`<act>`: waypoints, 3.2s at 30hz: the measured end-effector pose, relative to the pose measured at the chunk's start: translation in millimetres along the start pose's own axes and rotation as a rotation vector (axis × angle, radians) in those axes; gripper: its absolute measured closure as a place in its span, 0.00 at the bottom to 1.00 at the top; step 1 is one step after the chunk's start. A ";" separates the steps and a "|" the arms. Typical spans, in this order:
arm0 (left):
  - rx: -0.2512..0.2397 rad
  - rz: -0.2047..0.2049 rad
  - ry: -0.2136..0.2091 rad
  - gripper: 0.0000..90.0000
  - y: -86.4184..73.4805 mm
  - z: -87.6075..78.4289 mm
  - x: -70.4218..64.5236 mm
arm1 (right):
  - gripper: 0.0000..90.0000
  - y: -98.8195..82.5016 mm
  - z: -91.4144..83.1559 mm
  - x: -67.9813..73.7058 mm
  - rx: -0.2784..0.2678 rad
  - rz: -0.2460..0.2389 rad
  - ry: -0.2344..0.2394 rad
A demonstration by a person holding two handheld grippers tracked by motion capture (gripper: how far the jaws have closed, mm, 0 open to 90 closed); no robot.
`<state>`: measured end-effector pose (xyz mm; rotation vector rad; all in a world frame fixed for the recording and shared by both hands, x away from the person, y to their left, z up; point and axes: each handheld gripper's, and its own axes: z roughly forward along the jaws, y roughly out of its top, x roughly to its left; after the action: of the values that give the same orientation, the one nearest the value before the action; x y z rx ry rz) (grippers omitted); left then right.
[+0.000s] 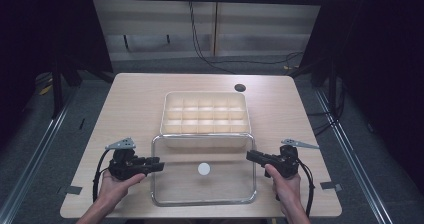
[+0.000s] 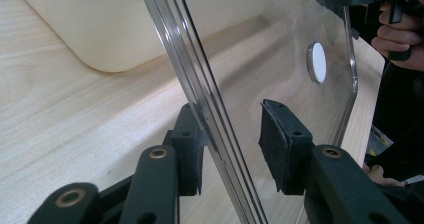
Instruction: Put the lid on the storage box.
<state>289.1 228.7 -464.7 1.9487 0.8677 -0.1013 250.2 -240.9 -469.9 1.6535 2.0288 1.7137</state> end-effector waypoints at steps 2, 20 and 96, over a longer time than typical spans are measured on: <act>-0.008 -0.002 0.005 0.70 1.4 -1.6 -0.9 | 0.80 1.4 0.8 1.2 -0.004 0.000 0.000; -0.060 0.052 0.047 0.77 17.8 -11.6 -8.6 | 0.80 17.3 -3.5 12.2 -0.034 -0.033 -0.022; -0.187 0.120 0.178 0.72 125.7 -21.3 7.2 | 0.75 126.5 15.0 25.0 -0.144 -0.116 -0.089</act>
<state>365.1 214.2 -363.1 1.8477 0.8410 0.2193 333.8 -233.1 -370.9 1.5088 1.8751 1.6730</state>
